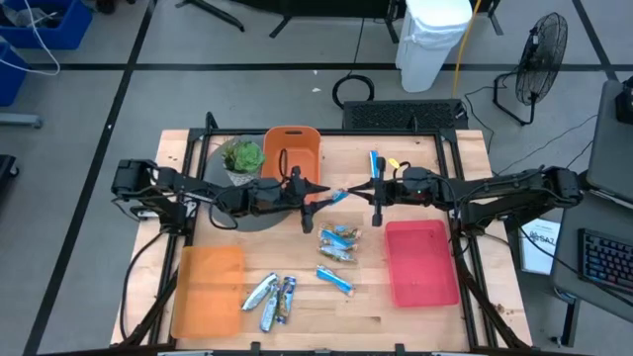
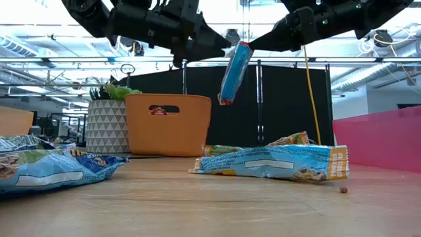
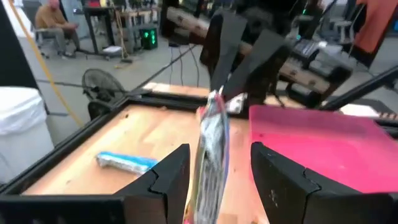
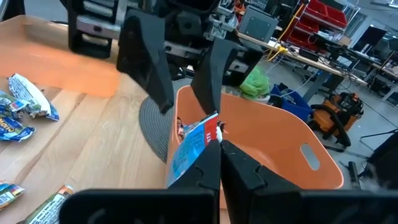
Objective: Pick and place Granola Bars by type
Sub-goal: Put the red granola bar into the orange bin
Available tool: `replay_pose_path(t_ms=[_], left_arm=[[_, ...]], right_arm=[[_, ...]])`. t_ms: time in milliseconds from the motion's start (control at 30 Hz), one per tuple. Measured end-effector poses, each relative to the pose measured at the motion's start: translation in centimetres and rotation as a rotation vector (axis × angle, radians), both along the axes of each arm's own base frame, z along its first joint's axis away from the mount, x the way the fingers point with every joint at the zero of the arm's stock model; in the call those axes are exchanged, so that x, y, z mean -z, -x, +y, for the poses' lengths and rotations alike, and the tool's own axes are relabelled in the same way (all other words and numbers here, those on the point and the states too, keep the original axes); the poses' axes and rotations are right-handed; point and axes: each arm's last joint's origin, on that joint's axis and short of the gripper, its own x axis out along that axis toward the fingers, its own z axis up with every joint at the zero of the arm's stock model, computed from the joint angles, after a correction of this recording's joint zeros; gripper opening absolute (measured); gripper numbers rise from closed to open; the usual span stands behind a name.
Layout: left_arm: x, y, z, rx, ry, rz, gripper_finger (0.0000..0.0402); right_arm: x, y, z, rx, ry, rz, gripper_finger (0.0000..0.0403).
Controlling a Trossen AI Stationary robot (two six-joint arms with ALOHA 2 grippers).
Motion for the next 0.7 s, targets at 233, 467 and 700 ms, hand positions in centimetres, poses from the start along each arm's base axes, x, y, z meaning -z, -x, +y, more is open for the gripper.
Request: replay_pose_path(t_ms=[233,467,700], left_arm=[[1.0,-0.9,0.0,0.008,0.025,-0.023,0.0173],[0.9,-2.1,0.0,0.007,0.02,-0.053,0.0173],[0.5,-2.2,0.2,0.004,0.023,-0.06,0.0173]], right_arm=[[0.0,0.0,0.0,0.0,-0.001,-0.002,0.0],[0.0,0.0,0.0,0.001,-0.004,0.003,0.0],[0.0,0.0,0.0,0.002,-0.011,0.001,0.0]])
